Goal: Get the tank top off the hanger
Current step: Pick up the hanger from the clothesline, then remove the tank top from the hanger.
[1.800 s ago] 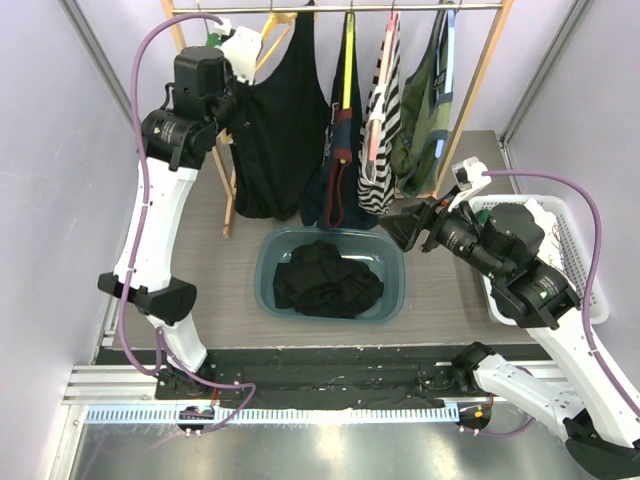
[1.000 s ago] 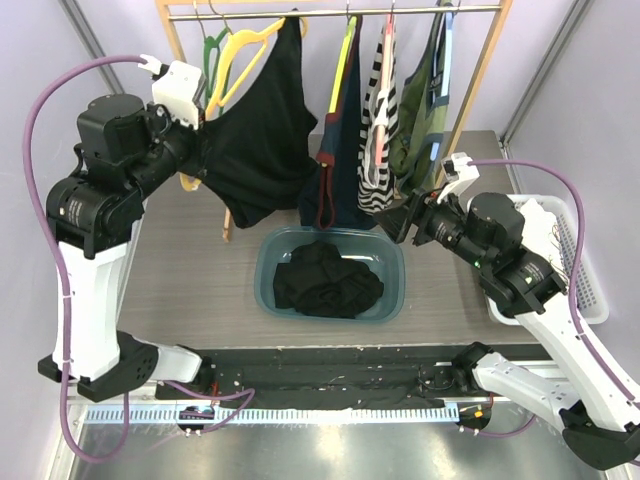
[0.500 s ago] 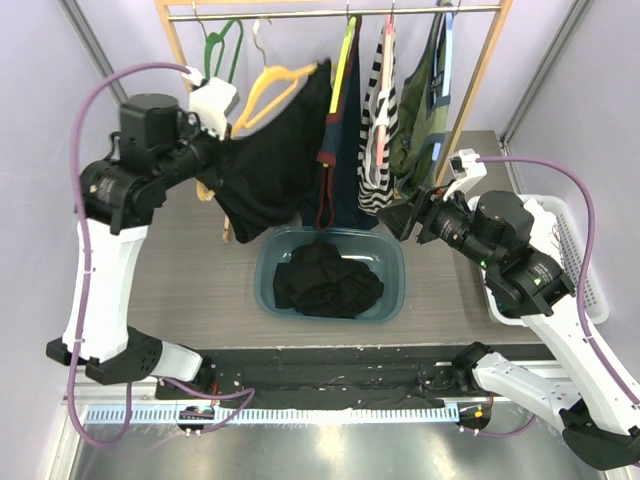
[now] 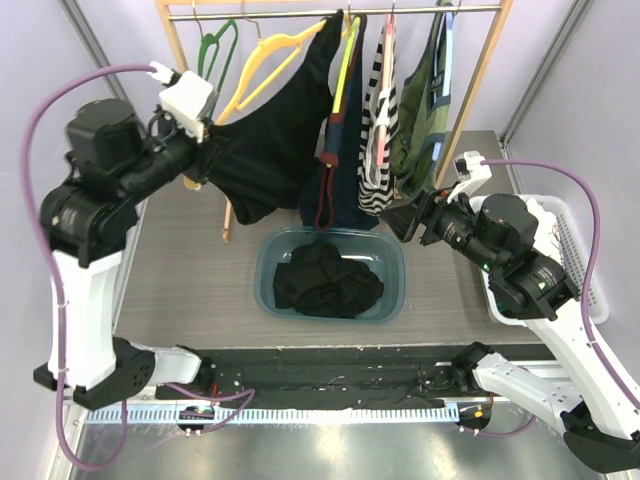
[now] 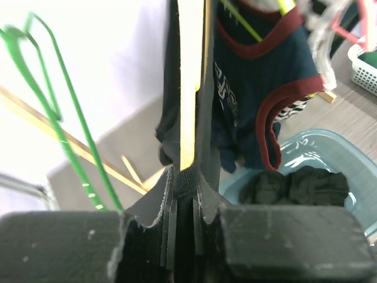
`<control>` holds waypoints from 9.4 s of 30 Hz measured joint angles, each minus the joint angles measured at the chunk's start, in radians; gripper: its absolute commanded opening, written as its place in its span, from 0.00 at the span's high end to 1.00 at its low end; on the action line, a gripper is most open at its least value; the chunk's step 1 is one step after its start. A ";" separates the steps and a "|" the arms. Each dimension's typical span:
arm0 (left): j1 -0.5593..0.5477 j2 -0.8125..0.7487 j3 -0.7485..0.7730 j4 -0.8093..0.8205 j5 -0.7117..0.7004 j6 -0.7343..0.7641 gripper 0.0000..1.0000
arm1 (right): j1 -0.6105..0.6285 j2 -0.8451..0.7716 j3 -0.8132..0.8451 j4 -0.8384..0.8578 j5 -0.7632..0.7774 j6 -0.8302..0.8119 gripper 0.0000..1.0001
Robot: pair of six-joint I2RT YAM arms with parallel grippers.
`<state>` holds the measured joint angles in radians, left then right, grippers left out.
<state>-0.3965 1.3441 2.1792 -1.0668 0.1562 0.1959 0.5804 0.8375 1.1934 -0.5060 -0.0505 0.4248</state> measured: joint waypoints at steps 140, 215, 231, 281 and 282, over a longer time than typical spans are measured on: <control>-0.051 -0.269 -0.616 0.106 0.477 0.047 1.00 | 0.000 -0.143 -0.035 0.040 -0.079 -0.098 0.29; -0.055 -0.359 -0.699 0.023 0.475 0.182 1.00 | -0.001 -0.138 -0.194 0.230 0.018 0.029 0.99; -0.055 -0.384 -0.729 0.031 0.465 0.230 1.00 | 0.006 -0.230 -0.185 0.125 0.518 0.143 0.99; -0.037 -0.252 -0.615 0.285 0.373 0.054 1.00 | 0.000 -0.030 -0.013 0.205 -0.248 -0.115 0.29; -0.034 -0.246 -0.602 0.299 0.360 0.048 1.00 | 0.000 -0.029 -0.009 0.205 -0.254 -0.117 0.29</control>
<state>-0.4301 1.0981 1.5776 -0.7681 0.5159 0.2436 0.5804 0.8085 1.1847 -0.3012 -0.3046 0.3080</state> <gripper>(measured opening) 0.129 0.723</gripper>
